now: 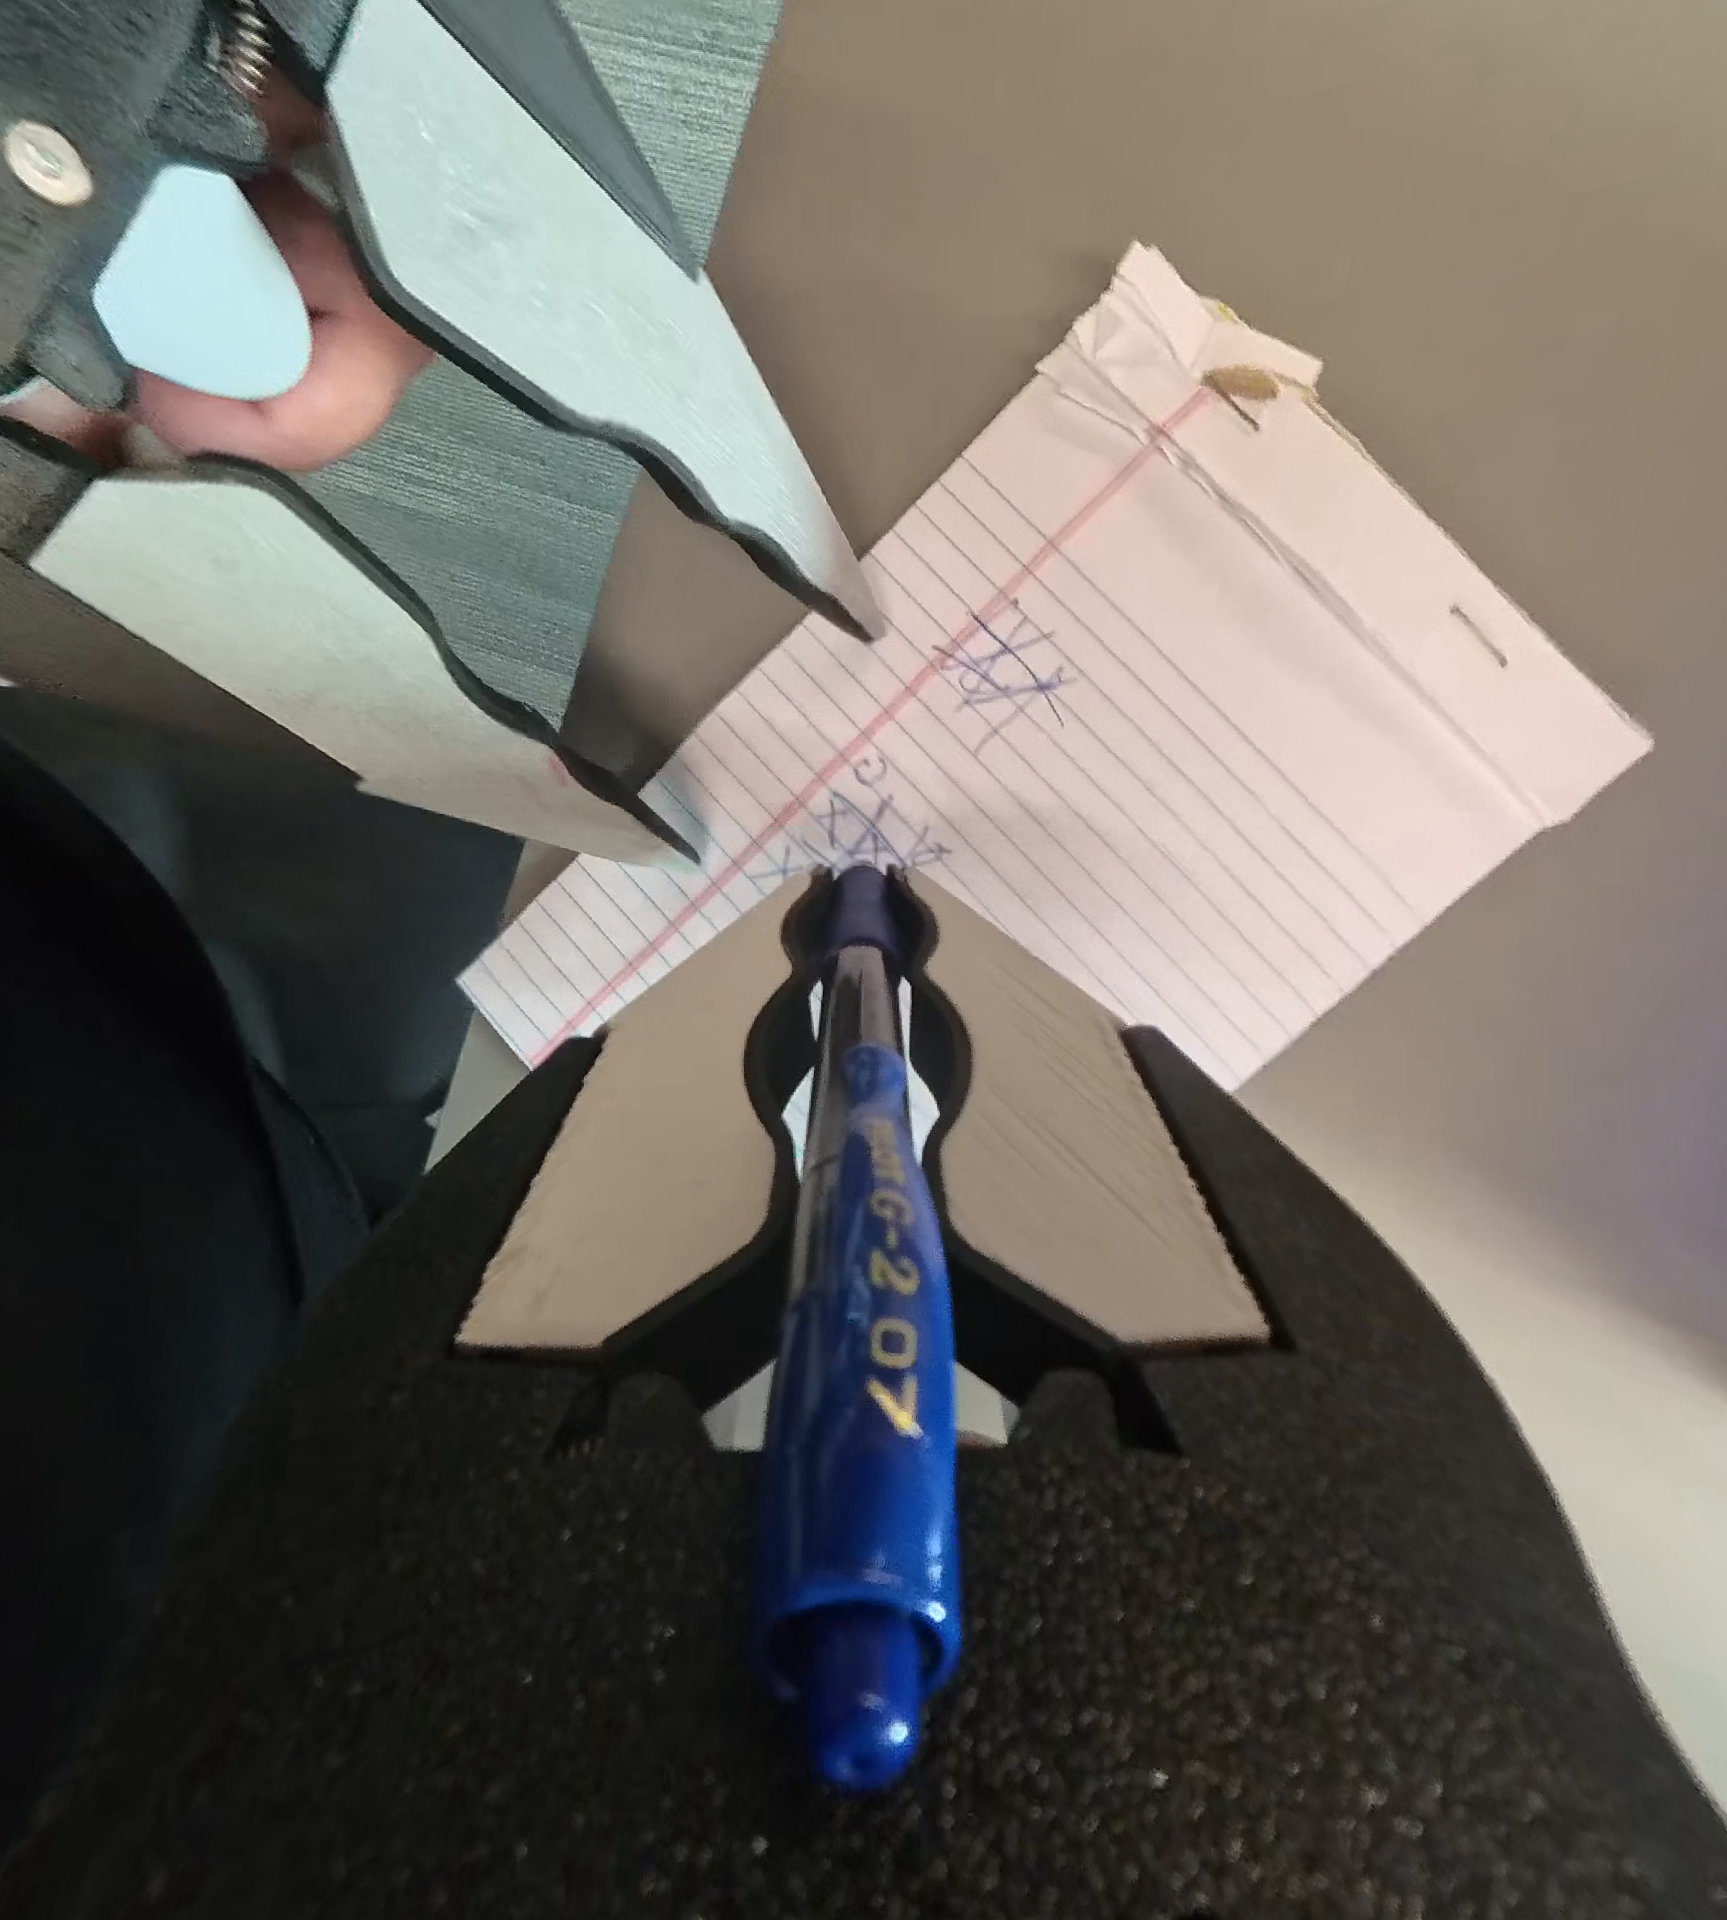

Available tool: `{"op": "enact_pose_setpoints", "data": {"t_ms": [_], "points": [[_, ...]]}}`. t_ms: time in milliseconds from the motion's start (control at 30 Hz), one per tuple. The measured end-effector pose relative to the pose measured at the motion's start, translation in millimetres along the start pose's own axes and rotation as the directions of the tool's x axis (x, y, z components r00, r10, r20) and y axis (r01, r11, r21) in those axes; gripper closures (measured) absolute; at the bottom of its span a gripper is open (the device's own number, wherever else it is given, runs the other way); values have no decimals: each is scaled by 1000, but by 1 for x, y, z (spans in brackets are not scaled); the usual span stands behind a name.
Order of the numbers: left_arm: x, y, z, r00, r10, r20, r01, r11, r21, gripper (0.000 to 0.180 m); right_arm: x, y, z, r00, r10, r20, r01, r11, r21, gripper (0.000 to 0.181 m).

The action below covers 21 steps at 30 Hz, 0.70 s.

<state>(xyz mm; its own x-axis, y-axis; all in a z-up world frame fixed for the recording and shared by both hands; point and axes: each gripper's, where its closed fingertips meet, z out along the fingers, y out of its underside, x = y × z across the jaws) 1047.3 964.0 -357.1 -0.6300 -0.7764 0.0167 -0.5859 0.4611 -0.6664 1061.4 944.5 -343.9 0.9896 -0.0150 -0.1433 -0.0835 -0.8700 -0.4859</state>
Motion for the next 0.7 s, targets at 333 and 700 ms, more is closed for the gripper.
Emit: {"op": "enact_pose_setpoints", "data": {"t_ms": [333, 700], "points": [[0, 0, 0, 1000, -3, 3, 3, 1000, 1, 127, -9, -6, 11, 1000, -24, 12, 24, 1000, -10, 171], [0, -1, 0, 1000, -6, 4, 6, 1000, 7, 128, 11, 11, -3, 999, 36, -21, -36, 999, -9, 171]]}}
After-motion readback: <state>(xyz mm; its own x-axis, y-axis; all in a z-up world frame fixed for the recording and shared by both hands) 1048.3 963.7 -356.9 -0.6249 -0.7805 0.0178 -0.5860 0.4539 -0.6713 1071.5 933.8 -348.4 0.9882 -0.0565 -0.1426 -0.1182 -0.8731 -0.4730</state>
